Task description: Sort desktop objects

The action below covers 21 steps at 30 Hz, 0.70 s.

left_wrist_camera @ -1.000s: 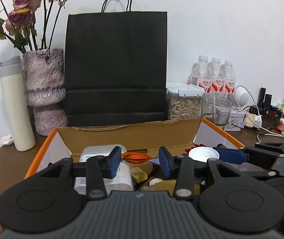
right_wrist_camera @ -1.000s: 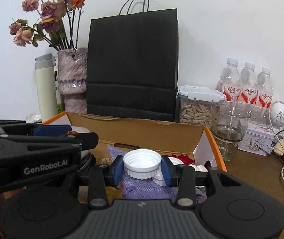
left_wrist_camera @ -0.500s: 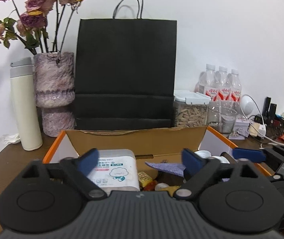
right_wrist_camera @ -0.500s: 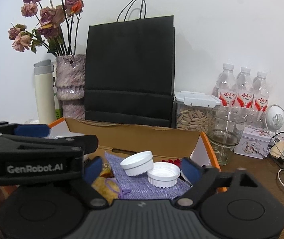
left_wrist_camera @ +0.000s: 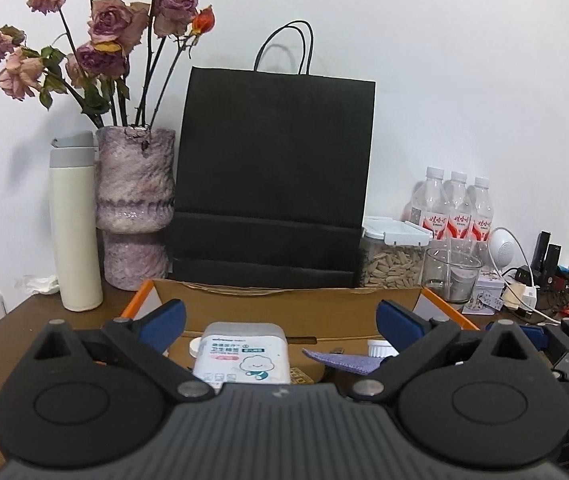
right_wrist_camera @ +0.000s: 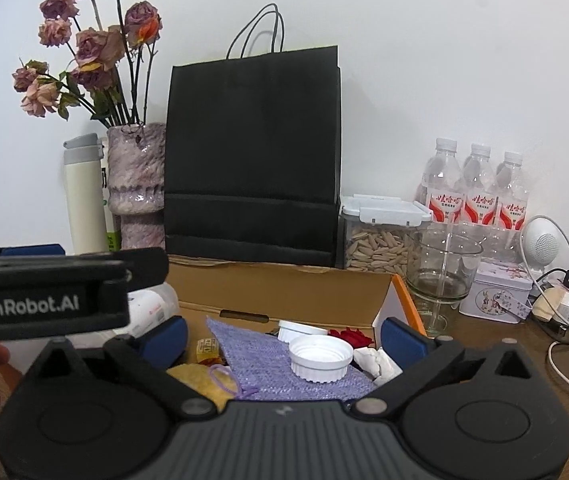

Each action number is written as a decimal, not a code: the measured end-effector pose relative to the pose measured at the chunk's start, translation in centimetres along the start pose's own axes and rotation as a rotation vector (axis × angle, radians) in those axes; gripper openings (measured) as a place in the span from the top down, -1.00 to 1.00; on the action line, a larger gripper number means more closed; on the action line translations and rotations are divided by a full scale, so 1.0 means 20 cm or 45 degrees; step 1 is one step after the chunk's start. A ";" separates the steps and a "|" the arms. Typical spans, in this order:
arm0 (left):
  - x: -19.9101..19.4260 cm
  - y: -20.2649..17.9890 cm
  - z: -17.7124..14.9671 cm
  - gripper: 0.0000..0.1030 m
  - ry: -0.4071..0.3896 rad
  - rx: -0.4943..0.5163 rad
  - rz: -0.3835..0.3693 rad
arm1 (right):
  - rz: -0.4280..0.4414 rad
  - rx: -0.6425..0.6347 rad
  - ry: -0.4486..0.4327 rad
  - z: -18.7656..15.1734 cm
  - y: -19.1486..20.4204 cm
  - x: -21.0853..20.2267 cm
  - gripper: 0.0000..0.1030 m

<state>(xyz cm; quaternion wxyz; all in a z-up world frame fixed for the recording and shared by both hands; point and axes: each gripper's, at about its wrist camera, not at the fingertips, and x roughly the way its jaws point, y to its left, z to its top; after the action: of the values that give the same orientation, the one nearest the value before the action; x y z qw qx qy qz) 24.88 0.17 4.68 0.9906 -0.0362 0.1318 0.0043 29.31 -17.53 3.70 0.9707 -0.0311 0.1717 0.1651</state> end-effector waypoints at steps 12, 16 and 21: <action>-0.22 0.08 0.00 -1.00 -0.006 -0.029 0.021 | -0.038 0.013 -0.041 -0.04 0.01 -0.16 -1.00; -0.28 0.11 -0.03 -1.00 0.008 -0.032 0.040 | -0.052 0.014 -0.044 -0.07 0.01 -0.24 -1.00; -0.40 0.13 -0.05 -1.00 -0.008 -0.029 0.037 | -0.051 0.022 -0.062 -0.10 0.02 -0.36 -1.00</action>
<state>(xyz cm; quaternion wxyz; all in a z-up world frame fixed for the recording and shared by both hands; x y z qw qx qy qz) 16.92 2.70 5.58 0.9904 -0.0458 0.1291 0.0204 22.17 -19.70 4.36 0.9780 -0.0220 0.1488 0.1447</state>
